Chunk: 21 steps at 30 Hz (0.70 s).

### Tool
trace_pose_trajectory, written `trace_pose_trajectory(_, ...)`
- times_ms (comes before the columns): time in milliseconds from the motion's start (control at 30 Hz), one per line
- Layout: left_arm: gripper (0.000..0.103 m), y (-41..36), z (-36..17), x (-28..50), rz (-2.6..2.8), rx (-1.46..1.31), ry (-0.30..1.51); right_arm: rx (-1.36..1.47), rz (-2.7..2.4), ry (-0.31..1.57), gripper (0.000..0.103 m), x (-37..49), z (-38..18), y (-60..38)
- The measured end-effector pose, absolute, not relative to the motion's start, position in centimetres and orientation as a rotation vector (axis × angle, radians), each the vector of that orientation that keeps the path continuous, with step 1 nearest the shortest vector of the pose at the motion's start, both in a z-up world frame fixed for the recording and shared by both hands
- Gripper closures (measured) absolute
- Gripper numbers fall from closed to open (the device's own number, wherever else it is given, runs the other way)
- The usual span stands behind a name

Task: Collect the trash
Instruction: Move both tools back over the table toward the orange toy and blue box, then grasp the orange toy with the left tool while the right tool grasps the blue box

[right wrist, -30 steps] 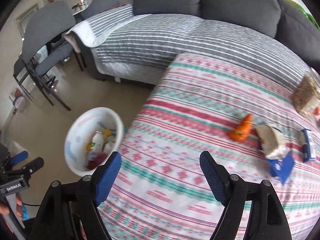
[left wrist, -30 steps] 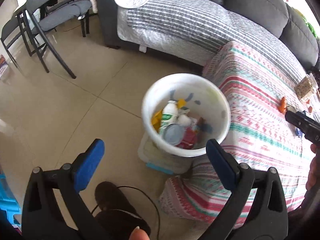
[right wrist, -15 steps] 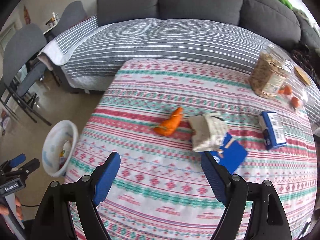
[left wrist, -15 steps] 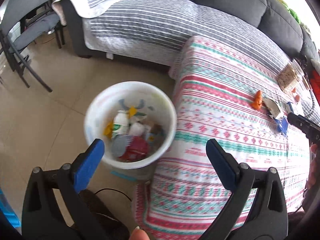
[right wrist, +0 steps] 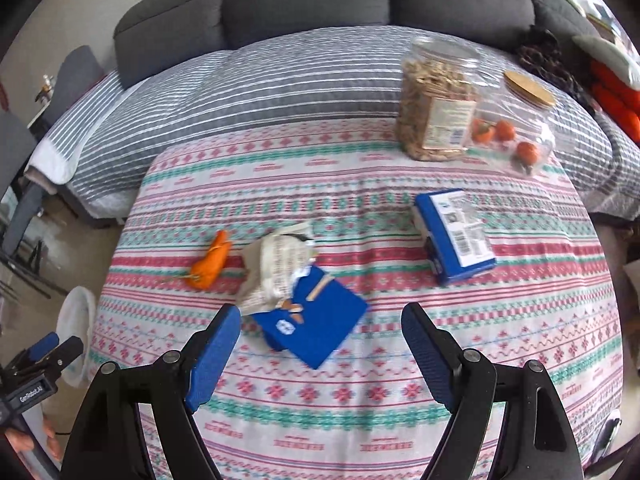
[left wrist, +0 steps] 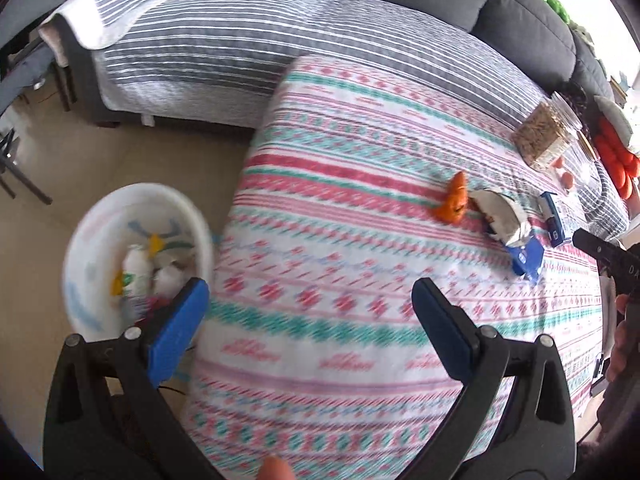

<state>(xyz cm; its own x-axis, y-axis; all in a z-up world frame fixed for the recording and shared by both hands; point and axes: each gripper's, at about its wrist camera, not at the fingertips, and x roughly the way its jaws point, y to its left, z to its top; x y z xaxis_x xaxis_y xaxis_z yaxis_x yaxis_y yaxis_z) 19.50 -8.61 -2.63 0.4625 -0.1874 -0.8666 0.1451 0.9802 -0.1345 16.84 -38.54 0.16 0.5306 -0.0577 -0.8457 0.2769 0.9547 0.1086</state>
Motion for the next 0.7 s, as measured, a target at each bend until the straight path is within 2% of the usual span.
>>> trace_pose_trajectory(300, 0.004, -14.7, -3.9, 22.9, -0.313, -0.017, 1.016, 0.297, -0.334, 0.991, 0.019, 16.3, -1.1, -45.4)
trace_pose_trajectory(367, 0.015, -15.7, -4.4, 23.6, -0.352, -0.027, 1.012, 0.314, -0.358, 0.995, 0.019, 16.6, -1.6, -46.7)
trace_pose_trajectory(700, 0.037, -20.5, -6.7, 25.7, -0.476, -0.006, 1.016, 0.324, -0.404, 1.041, 0.019, 17.9, -4.1, -50.2)
